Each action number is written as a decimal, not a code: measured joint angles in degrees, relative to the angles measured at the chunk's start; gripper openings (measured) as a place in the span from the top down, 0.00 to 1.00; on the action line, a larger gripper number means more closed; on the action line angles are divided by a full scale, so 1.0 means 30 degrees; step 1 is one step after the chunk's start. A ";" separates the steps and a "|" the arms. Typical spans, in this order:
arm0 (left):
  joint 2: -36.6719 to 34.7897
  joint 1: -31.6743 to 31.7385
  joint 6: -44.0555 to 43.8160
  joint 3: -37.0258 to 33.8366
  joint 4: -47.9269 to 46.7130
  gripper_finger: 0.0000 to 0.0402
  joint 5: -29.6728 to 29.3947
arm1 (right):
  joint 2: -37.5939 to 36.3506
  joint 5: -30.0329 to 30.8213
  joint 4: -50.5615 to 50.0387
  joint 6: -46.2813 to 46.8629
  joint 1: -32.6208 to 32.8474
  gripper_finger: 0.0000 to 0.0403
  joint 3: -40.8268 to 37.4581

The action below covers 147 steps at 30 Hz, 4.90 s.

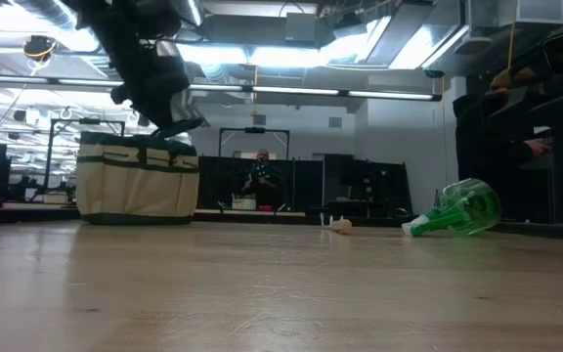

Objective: Pick & Place Garden tools in Gardening bag
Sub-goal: Put the shear scissors into the gardening bag, then put the hand rake into the gardening bag

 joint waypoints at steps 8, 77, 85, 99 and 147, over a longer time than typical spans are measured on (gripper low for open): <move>-0.0007 0.0000 -0.0498 -0.1970 0.0477 0.93 -0.0719 | -0.0002 0.0000 0.0000 0.0000 -0.0001 0.52 0.0000; -0.0015 -0.4698 -0.3071 0.0852 -0.1122 0.67 0.2522 | -0.0006 0.0000 0.0001 0.0000 -0.0005 0.52 0.0000; 0.0776 -0.7909 -0.5641 0.0845 0.2027 0.67 0.4312 | -0.0001 0.0000 0.0000 0.0000 -0.0005 0.52 0.0000; 0.4596 -1.4232 -0.4200 0.0837 0.9923 0.67 0.3180 | -0.0001 0.0001 0.0000 0.0000 -0.0005 0.52 0.0000; -0.4404 -1.6881 -0.2856 -0.6281 1.2489 0.68 -0.4844 | 1.0469 0.8562 0.2299 1.5038 -0.2321 0.56 0.6084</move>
